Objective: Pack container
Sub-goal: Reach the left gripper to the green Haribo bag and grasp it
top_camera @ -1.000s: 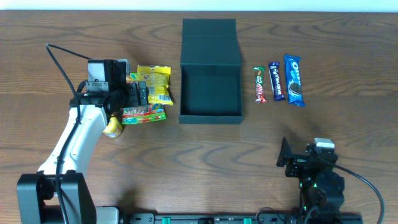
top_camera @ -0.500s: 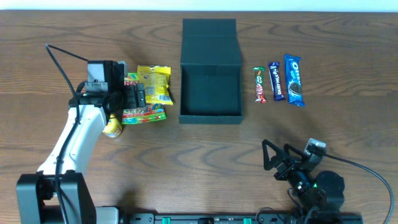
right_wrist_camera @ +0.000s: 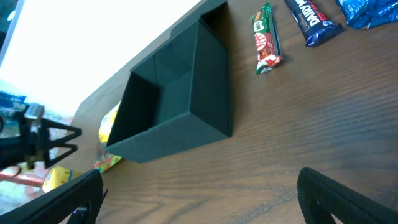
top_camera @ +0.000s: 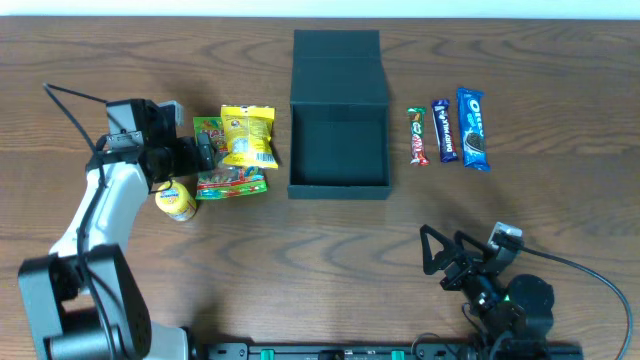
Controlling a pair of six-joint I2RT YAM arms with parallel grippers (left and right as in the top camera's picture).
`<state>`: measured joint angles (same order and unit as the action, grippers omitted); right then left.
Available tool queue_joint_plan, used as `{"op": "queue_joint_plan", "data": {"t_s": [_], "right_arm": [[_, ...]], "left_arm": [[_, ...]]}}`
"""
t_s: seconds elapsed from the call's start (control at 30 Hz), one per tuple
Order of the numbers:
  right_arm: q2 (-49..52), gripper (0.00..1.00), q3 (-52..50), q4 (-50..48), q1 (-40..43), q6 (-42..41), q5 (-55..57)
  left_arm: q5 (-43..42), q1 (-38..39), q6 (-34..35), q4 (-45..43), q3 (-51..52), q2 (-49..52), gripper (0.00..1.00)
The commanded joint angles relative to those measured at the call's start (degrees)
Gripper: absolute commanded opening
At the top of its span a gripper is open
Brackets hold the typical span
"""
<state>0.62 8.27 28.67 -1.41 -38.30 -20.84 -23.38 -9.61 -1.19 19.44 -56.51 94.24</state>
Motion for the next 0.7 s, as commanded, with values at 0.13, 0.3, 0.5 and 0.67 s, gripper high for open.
{"op": "queue_joint_plan", "data": {"t_s": [0.13,0.3,0.5,0.67], "right_arm": [[-0.2,0.99,-0.1,-0.2,-0.1,1.2,-0.6],[-0.2,0.99,-0.1,0.3,-0.1,1.1,-0.6],[-0.2,0.99,-0.1,0.5,-0.1,1.1,-0.6],[-0.2,0.99,-0.1,0.5,-0.1,1.1,-0.6]], "left_arm": [[-6.6,-0.1,-0.2,-5.2,-1.0,7.8,1.00],[-6.9,-0.1,1.2,-7.0,-1.0,11.4,0.92],[-8.7,-0.1,1.6,-8.6,-1.0,13.4,0.61],[-9.4,-0.1,1.6,-8.9,-1.0,13.4,0.31]]}}
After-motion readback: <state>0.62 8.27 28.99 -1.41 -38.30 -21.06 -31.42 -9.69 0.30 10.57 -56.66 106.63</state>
